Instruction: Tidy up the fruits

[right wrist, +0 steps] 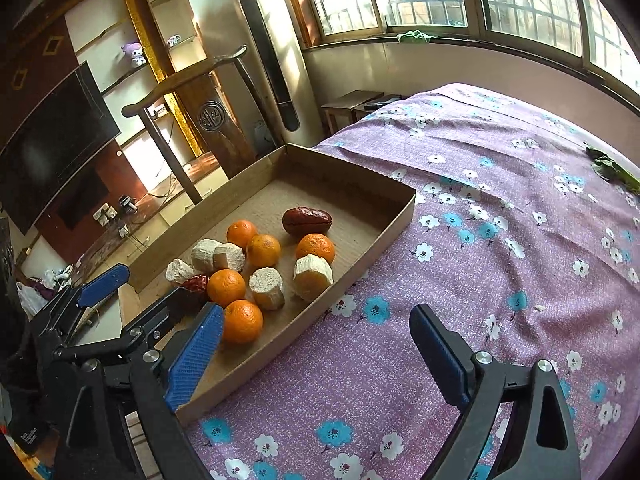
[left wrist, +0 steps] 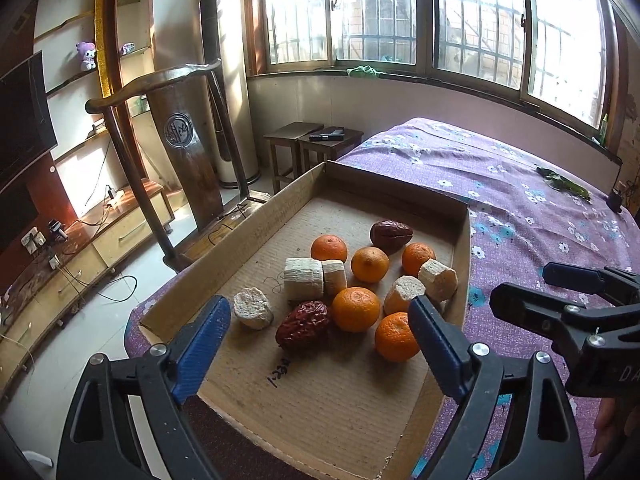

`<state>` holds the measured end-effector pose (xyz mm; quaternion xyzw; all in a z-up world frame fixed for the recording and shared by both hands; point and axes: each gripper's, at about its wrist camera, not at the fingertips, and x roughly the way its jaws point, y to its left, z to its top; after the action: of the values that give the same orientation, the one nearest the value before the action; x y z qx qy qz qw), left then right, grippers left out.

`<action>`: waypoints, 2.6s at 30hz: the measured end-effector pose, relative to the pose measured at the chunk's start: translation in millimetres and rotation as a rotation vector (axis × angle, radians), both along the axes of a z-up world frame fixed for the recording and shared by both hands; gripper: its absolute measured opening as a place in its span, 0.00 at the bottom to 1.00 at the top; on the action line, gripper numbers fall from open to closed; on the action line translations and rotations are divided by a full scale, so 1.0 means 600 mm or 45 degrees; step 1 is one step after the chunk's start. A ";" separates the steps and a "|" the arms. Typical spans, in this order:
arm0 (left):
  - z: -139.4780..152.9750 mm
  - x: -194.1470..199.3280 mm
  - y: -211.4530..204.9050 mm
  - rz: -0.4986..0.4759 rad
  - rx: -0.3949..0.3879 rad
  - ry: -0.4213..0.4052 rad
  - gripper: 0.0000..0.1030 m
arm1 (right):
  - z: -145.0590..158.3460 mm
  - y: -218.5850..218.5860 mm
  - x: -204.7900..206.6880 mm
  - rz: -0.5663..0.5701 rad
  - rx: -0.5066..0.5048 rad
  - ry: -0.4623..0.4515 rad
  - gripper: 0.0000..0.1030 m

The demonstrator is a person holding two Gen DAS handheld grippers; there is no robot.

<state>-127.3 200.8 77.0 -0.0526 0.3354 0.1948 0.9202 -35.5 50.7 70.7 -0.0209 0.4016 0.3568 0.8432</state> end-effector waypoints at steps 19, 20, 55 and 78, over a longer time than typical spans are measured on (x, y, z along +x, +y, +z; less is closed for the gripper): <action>0.014 -0.023 0.007 0.059 0.012 -0.048 0.94 | 0.021 -0.039 -0.032 -0.061 0.024 -0.081 0.95; 0.015 -0.023 0.007 0.056 0.012 -0.047 0.94 | 0.020 -0.042 -0.033 -0.062 0.025 -0.078 0.95; 0.006 -0.029 0.004 0.077 0.016 -0.036 0.94 | -0.006 -0.018 -0.044 -0.004 -0.059 -0.046 0.95; -0.002 -0.026 0.010 0.092 0.010 -0.031 0.94 | -0.016 -0.004 -0.042 0.014 -0.087 -0.027 0.96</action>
<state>-143.0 207.0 75.7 -0.0636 0.3213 0.2287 0.9168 -60.5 48.1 61.3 -0.0556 0.4044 0.3474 0.8442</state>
